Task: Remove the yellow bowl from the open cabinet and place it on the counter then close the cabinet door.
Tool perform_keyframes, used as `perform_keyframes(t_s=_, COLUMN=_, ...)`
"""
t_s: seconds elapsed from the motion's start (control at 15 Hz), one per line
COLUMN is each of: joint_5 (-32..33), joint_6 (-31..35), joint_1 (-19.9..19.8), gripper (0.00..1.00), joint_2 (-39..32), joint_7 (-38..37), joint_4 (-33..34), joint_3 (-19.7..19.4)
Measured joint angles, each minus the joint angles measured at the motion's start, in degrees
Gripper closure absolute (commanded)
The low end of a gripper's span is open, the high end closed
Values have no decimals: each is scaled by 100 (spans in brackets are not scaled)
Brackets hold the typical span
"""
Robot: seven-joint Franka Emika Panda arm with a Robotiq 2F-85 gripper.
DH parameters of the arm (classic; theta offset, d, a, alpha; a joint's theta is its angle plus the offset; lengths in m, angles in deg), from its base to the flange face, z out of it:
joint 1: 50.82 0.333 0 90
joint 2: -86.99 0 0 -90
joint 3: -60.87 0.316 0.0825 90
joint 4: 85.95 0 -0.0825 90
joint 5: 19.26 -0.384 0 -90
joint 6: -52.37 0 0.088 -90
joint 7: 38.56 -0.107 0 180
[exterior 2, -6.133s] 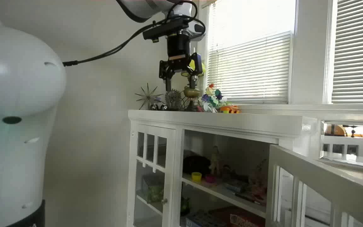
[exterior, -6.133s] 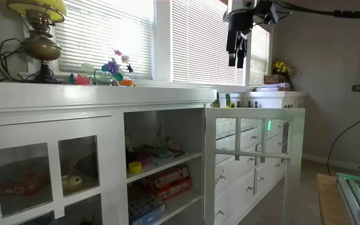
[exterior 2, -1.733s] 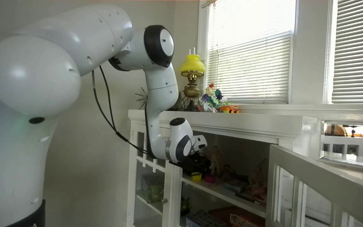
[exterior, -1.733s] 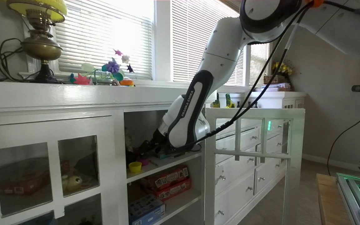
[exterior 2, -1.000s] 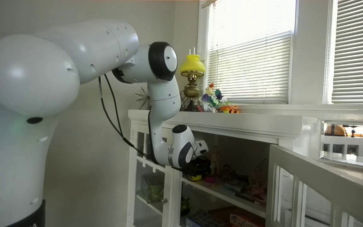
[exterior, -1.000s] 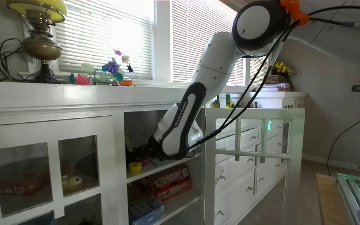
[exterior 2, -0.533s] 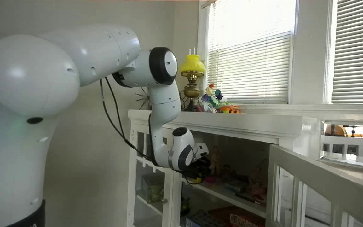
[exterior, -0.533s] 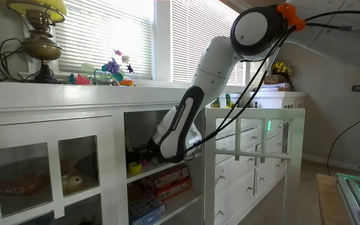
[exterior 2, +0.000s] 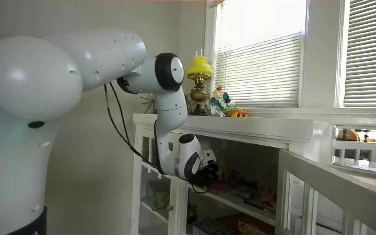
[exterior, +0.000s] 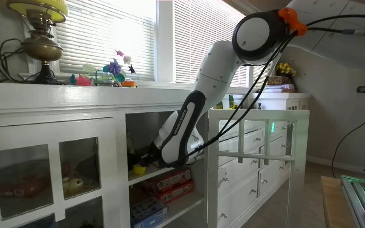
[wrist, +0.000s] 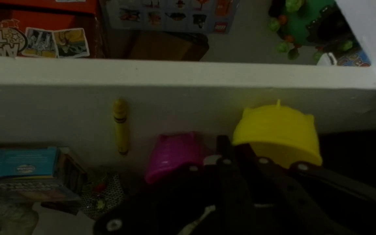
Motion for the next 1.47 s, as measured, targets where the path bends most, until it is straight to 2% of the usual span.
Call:
perform_keyframes(t_s=0.47, joint_5=-58, joint_6=-8, joint_1=41, gripper=99, joint_2=195, joint_7=14, joint_4=-144, joint_3=24)
perform_keyframes(t_s=0.73, joint_5=-55, joint_6=-102, joint_1=53, gripper=99, joint_2=1141, joint_7=294, joint_4=-1079, joint_3=72)
perform_keyframes(t_s=1.13, joint_5=71, joint_6=-698, joint_1=52, gripper=99, joint_2=2649, joint_7=922, joint_4=-2810, joint_3=98)
perform_keyframes(t_s=1.47, joint_5=527, joint_6=-1223, joint_1=23, gripper=99, joint_2=3875, joint_7=1421, joint_4=-3859, joint_3=402)
